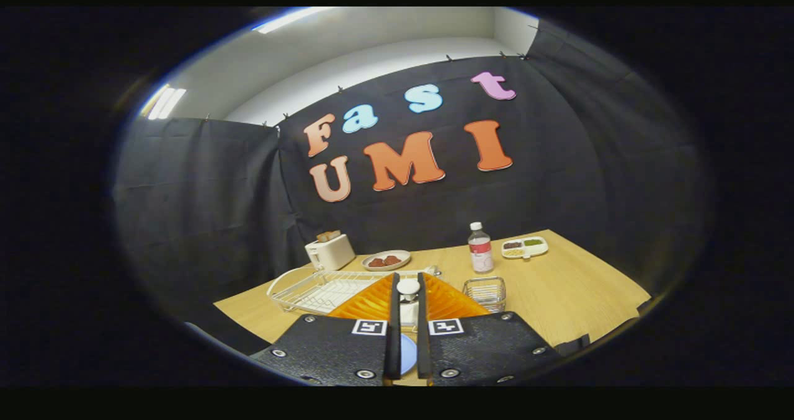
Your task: Take the plate from the dish rack, then take the spoon from the basket and place it into the plate.
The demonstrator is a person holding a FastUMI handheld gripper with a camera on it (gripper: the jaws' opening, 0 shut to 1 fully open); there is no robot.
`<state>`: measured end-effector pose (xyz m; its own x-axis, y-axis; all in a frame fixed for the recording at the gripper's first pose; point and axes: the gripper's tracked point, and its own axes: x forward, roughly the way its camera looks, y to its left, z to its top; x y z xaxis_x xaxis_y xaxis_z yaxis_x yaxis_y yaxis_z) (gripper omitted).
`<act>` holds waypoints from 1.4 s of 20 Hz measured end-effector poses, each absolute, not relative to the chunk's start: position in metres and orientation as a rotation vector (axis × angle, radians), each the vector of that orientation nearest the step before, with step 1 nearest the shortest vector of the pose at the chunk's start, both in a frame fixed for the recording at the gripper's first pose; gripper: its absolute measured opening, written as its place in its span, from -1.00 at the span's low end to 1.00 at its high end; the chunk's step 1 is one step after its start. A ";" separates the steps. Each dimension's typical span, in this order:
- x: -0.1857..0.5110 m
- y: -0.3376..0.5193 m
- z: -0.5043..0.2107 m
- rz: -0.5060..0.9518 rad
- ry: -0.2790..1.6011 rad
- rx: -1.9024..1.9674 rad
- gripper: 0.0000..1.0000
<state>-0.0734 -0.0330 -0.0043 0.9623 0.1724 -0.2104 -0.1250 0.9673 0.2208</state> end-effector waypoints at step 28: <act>-0.080 0.037 -0.136 0.466 0.487 0.264 -0.69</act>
